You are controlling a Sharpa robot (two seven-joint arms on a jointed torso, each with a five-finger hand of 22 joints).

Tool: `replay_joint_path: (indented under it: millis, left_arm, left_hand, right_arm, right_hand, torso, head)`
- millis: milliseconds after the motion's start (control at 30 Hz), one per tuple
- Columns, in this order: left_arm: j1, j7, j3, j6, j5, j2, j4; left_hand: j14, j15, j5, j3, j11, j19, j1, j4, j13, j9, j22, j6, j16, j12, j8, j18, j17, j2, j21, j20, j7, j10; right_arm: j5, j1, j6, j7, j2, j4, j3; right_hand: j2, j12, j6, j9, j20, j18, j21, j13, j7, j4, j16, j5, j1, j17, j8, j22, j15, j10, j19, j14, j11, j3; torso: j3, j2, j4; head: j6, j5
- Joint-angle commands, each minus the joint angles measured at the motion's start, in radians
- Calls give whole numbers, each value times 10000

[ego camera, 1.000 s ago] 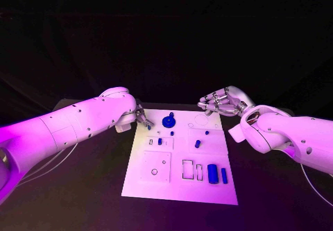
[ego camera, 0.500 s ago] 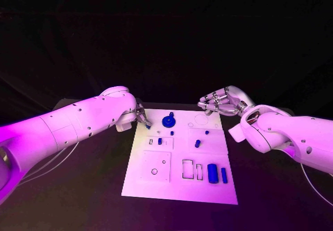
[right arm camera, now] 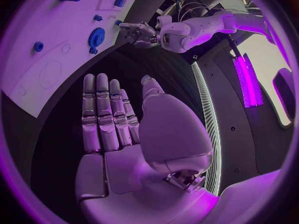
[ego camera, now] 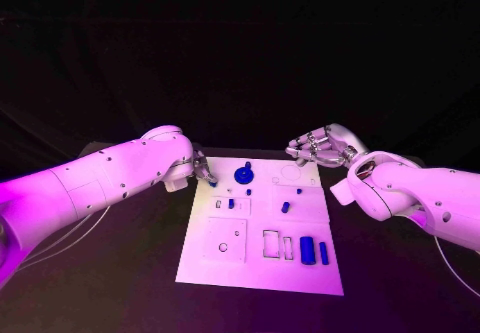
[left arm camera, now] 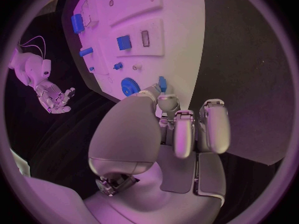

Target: Assemble the parts on the task board

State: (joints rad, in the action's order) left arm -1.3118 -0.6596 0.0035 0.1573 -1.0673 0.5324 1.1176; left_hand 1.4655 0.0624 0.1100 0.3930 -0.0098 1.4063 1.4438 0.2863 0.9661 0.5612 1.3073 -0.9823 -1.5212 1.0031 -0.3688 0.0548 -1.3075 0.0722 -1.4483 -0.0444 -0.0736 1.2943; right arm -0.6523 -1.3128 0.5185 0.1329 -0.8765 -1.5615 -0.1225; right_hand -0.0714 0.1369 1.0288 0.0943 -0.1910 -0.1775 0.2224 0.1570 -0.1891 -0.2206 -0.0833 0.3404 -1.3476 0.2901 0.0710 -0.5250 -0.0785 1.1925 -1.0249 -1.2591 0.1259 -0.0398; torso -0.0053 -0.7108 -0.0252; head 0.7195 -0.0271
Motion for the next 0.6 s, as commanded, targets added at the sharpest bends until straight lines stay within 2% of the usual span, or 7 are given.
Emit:
replay_joint_path:
  millis: [33,100,333,433,500,600]
  left_arm:
    - [0,-16,20,-327,606,198,394]
    - [-4,-89,42,-403,712,404,707]
    - [-24,-218,81,-729,832,1040,1609]
    - [-20,-227,83,-875,837,1252,1948]
    - [-1,-234,79,-959,808,1379,2175]
    - [72,-239,74,-1125,663,1572,2523]
  left_hand:
    - [886,68,-10,1680,-12,100,-354,-1091,1,560,347,8,-36,68,-329,7,-2098,242,-25,25,88,118]
    - [888,74,-26,1895,-30,127,-506,-1179,43,646,388,-35,-39,120,-422,-4,-2102,347,-45,30,114,170]
    - [892,125,-39,2334,-96,263,-889,-1358,207,847,584,-113,-50,304,-589,-48,-2114,514,-149,62,183,349]
    - [893,142,-32,2745,-140,320,-1104,-1533,246,965,670,-136,-50,341,-660,-67,-2114,674,-195,95,230,416]
    - [893,163,-32,2893,-143,334,-1198,-1579,252,1013,691,-162,-51,347,-695,-71,-2116,714,-207,102,229,436]
    - [894,176,-36,3087,-150,353,-1308,-1660,242,1076,720,-173,-53,337,-732,-78,-2118,770,-222,113,234,453]
  right_arm:
    - [-54,9,-122,86,-4,-2,0]
    - [-51,11,-120,88,-14,-1,0]
    - [-44,13,-112,90,-32,2,-1]
    - [-41,15,-113,92,-34,6,-2]
    - [-39,19,-115,93,-34,8,-3]
    - [-34,27,-119,96,-33,14,-4]
  right_hand:
    - [88,44,-67,-8,13,-45,-58,-9,-8,7,31,55,36,-13,41,12,3,-52,54,22,-15,-50]
    - [88,44,-67,-8,13,-45,-58,-9,-8,7,31,55,36,-13,41,12,3,-52,54,22,-15,-50]
    - [88,44,-67,-8,13,-45,-58,-9,-8,7,31,55,36,-13,41,12,3,-52,54,22,-15,-50]
    - [88,44,-67,-8,13,-45,-58,-9,-8,7,31,55,36,-13,41,12,3,-52,54,22,-15,-50]
    - [88,44,-67,-8,13,-45,-58,-9,-8,7,31,55,36,-13,41,12,3,-52,54,22,-15,-50]
    - [88,44,-67,-8,13,-45,-58,-9,-8,7,31,55,36,-13,41,12,3,-52,54,22,-15,-50]
  torso:
    - [-4,-8,-5]
    - [-5,-5,-11]
    - [32,26,-40]
    - [31,29,-55]
    - [30,28,-54]
    - [30,34,-46]
  head:
    - [-10,-24]
    - [-3,-21]
    - [39,-52]
    - [77,-49]
    - [87,-56]
    - [164,-107]
